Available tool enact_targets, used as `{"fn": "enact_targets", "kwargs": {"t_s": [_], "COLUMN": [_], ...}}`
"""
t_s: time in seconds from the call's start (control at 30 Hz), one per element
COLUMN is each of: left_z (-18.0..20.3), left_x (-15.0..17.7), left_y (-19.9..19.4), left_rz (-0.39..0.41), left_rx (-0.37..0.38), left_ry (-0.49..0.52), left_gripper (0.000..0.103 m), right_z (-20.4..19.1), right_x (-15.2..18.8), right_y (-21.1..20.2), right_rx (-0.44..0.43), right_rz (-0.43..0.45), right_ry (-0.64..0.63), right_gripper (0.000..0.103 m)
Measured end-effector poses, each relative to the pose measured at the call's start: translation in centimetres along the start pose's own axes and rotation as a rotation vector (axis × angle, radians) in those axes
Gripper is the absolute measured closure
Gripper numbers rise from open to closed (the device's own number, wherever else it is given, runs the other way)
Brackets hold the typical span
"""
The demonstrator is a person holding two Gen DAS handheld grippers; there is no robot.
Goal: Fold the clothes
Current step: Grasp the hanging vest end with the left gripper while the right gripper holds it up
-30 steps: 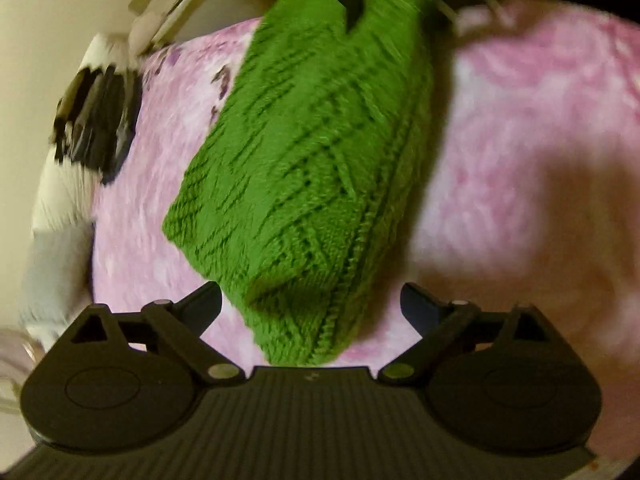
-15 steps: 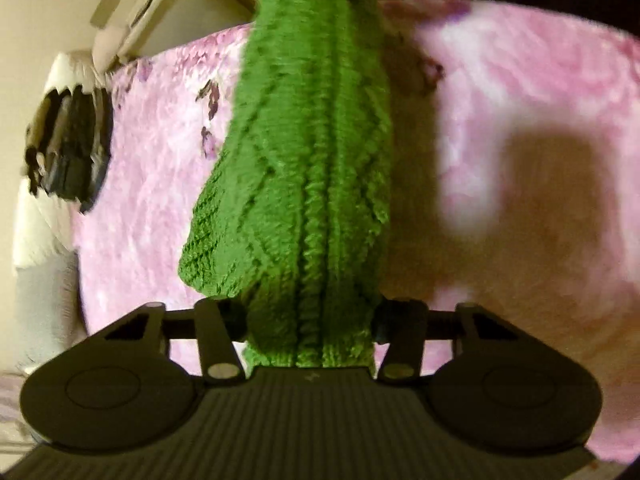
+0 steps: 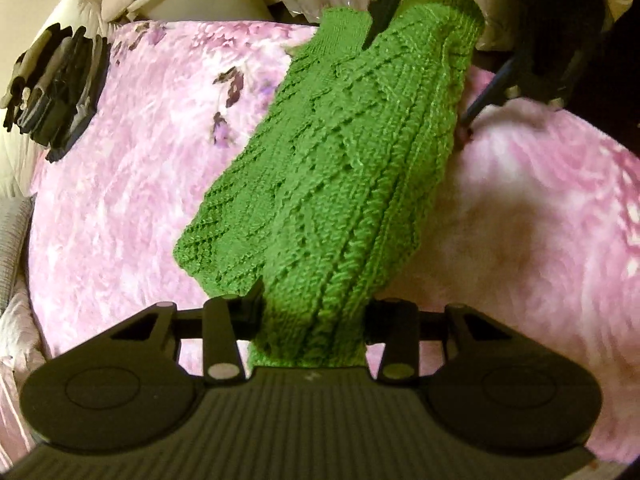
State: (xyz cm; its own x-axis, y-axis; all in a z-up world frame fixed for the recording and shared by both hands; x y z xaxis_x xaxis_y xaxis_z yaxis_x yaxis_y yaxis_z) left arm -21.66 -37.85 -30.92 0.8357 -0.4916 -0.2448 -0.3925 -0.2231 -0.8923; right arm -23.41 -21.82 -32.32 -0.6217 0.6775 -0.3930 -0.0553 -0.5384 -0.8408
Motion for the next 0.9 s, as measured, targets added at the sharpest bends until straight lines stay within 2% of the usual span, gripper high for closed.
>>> {"fn": "enact_targets", "kwargs": {"t_s": [0.03, 0.07, 0.13, 0.2, 0.27, 0.53, 0.67, 0.9], "left_z": [0.0, -0.1, -0.2, -0.4, -0.9, -4.7, -5.8, -7.2], "left_x": [0.0, -0.1, -0.4, -0.8, -1.4, -3.2, -4.1, -5.0], "left_y": [0.0, -0.1, -0.1, -0.4, -1.1, -6.8, -10.0, -14.4], "left_rz": [-0.001, -0.002, -0.006, -0.015, -0.028, -0.058, -0.076, -0.089], "left_rx": [0.004, 0.009, 0.018, 0.028, 0.040, 0.139, 0.182, 0.190], "left_ry": [-0.001, -0.002, -0.006, -0.005, -0.004, -0.098, -0.138, -0.177], "left_gripper": [0.065, 0.065, 0.065, 0.065, 0.065, 0.066, 0.066, 0.066], "right_z": [0.1, 0.2, 0.4, 1.2, 2.5, 8.5, 10.1, 12.0], "right_x": [0.3, 0.6, 0.8, 0.5, -0.1, -3.6, -5.2, -7.5], "right_y": [0.6, 0.9, 0.7, 0.1, -0.8, -6.9, -10.2, -14.3], "right_rx": [0.004, 0.006, -0.004, -0.019, -0.049, -0.167, -0.230, -0.270], "right_rz": [-0.024, -0.031, -0.029, -0.045, -0.068, -0.112, -0.132, -0.126], "right_ry": [-0.015, -0.034, -0.062, -0.063, -0.046, -0.086, -0.097, -0.107], "right_gripper": [0.033, 0.044, 0.052, 0.065, 0.068, 0.071, 0.072, 0.073]}}
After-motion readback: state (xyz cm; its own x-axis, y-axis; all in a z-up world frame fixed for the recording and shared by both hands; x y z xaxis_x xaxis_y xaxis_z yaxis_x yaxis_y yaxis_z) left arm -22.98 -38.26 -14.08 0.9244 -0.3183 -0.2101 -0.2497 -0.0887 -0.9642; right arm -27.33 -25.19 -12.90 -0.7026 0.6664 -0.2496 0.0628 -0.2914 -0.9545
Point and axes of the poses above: each gripper's, at about its wrist camera, not at the fingertips, and y roughly the way its jaws point, z to its right, x to its underside, the point moved 2 cm from there along y, roughly the way its jaws point, and after that the axes turned 1 degree about -y, right-handed, at the moved point
